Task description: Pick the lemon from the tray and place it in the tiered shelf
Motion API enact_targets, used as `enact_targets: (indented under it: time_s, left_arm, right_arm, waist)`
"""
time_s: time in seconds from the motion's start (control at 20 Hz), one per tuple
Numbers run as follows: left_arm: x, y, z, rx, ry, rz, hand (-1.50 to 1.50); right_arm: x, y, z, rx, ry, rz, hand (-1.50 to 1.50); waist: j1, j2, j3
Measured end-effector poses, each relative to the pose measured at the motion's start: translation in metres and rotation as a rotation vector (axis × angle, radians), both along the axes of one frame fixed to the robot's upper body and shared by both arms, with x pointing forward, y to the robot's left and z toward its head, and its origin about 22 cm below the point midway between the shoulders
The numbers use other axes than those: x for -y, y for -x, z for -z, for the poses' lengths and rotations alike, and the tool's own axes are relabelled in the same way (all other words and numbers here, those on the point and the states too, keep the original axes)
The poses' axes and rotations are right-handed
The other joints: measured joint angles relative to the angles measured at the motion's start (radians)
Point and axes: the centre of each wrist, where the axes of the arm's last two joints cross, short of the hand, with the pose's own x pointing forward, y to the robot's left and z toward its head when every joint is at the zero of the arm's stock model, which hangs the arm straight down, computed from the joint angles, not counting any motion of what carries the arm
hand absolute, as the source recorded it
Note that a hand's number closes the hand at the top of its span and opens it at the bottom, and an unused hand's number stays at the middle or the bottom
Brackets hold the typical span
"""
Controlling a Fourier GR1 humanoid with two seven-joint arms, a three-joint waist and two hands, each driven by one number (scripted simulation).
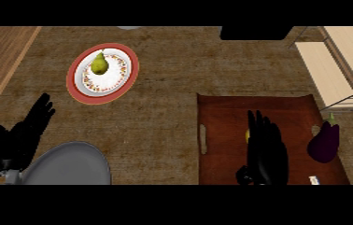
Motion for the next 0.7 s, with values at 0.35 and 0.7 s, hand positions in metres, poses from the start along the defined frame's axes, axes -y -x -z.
enact_targets:
  time_s: [0.35, 0.7]
  left_arm:
    - [0.002, 0.001, 0.007, 0.000, 0.008, 0.009, 0.00]
    - [0.002, -0.007, 0.001, 0.000, 0.009, 0.009, 0.00]
  right_arm:
    - [-0.011, -0.013, -0.031, -0.127, 0.118, -0.024, -1.50]
    - [-0.003, -0.028, -0.030, -0.188, 0.156, -0.011, -1.50]
  waist:
    - [0.004, 0.001, 0.004]
    - [0.004, 0.002, 0.005]
